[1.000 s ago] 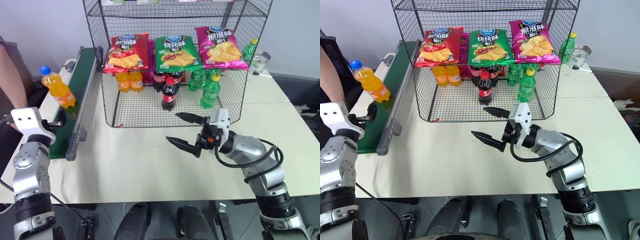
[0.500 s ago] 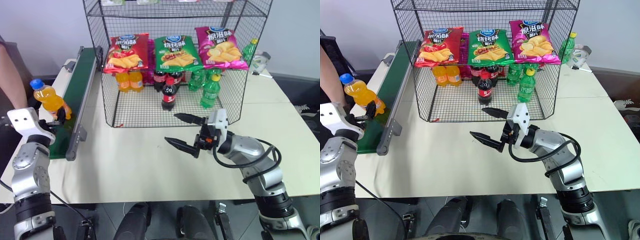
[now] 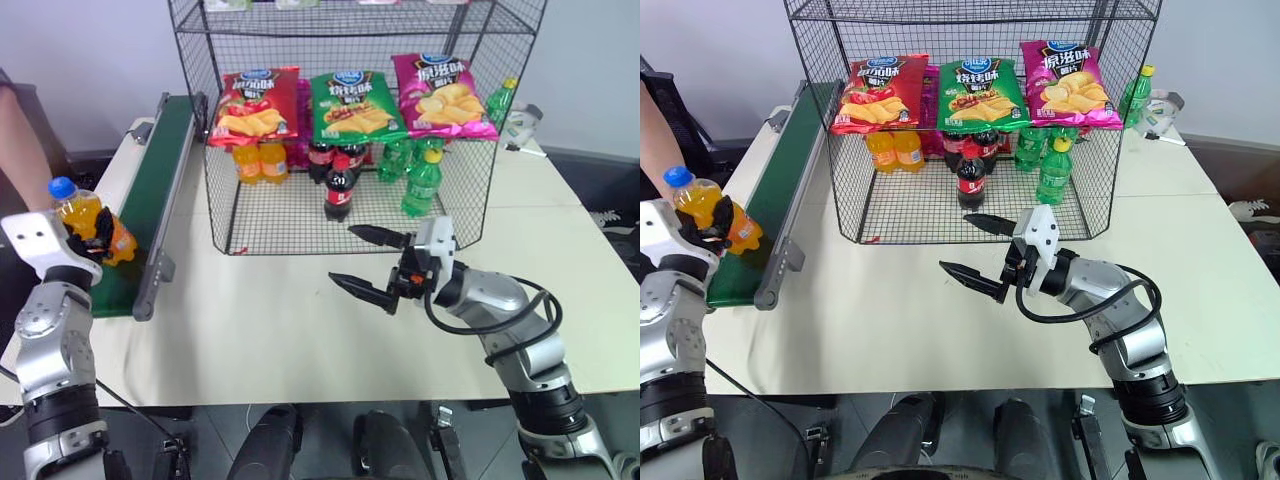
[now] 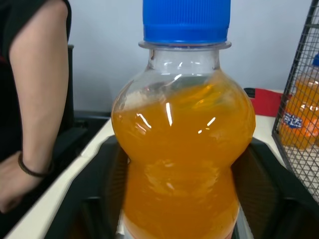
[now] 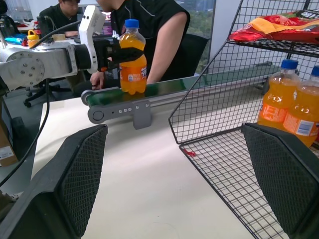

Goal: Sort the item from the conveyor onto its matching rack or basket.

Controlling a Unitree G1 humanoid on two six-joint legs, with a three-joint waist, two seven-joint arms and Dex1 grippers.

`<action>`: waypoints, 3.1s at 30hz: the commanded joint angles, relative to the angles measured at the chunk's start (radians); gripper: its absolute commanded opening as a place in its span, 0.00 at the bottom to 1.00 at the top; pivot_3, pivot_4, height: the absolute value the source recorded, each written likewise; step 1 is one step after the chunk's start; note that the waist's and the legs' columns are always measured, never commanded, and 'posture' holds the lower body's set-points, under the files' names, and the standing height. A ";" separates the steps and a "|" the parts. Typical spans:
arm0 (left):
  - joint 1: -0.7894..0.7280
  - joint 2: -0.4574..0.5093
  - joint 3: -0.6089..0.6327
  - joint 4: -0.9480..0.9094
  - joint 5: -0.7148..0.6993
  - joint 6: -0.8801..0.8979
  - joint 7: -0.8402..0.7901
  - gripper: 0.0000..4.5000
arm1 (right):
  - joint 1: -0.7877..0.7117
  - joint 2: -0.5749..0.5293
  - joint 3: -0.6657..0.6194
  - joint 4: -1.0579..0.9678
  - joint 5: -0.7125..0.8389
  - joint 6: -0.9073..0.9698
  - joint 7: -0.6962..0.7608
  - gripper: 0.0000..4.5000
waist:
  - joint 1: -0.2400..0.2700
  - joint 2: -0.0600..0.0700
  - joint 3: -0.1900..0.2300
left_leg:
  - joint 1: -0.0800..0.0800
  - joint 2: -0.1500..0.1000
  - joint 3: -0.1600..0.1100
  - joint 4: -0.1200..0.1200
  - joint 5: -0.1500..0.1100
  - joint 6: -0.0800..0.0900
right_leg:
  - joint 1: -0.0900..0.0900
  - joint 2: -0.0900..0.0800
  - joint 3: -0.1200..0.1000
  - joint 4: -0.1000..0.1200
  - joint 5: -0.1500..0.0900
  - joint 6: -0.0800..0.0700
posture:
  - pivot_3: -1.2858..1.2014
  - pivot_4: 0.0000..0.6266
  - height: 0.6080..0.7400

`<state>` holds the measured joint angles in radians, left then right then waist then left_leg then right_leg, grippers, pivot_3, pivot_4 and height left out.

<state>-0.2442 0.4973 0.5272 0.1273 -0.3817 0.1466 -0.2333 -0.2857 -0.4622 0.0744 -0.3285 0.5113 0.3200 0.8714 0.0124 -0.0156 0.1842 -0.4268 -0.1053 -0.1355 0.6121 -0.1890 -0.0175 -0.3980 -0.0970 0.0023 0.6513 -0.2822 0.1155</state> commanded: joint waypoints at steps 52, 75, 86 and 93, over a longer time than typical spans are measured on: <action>-0.579 -0.354 -0.376 0.839 0.223 -0.560 -0.031 0.98 | 0.023 -0.120 -0.155 -0.087 -0.017 0.009 -0.099 1.00 | -0.001 -0.002 0.000 | -0.001 -0.002 0.001 0.002 0.000 0.000 | 0.002 0.001 -0.002 0.002 0.000 0.001 | 0.52 0.24 1.00; -0.147 -0.245 -0.381 -0.107 0.078 -0.068 -0.098 0.98 | -0.003 -0.112 -0.145 -0.048 -0.020 0.004 -0.059 1.00 | -0.001 -0.001 0.000 | 0.000 -0.001 0.001 0.002 0.000 0.000 | 0.002 0.001 -0.001 0.003 0.000 0.001 | 0.52 0.24 1.00; -0.031 0.037 -0.303 -0.356 -0.155 0.315 -0.333 0.98 | -0.008 -0.130 -0.166 -0.037 -0.018 0.000 -0.042 1.00 | -0.005 0.000 0.000 | 0.000 -0.001 0.001 0.001 0.000 0.000 | 0.002 0.000 0.000 0.003 0.000 0.000 | 0.52 0.24 1.00; 0.100 0.178 -0.183 -0.394 -0.213 0.385 -0.418 0.98 | -0.003 -0.182 -0.209 -0.042 0.002 0.034 -0.027 1.00 | -0.003 0.001 0.000 | 0.000 0.000 0.001 0.000 0.000 0.000 | 0.001 0.000 0.001 0.003 -0.001 -0.001 | 0.52 0.24 1.00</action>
<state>-0.1554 0.6507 0.2985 -0.2198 -0.5761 0.5273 -0.6284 -0.2821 -0.6226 -0.0971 -0.3482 0.4935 0.3515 0.8404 0.0093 -0.0150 0.1846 -0.4271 -0.1054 -0.1348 0.6123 -0.1889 -0.0173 -0.3966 -0.0972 0.0035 0.6537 -0.2834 0.1136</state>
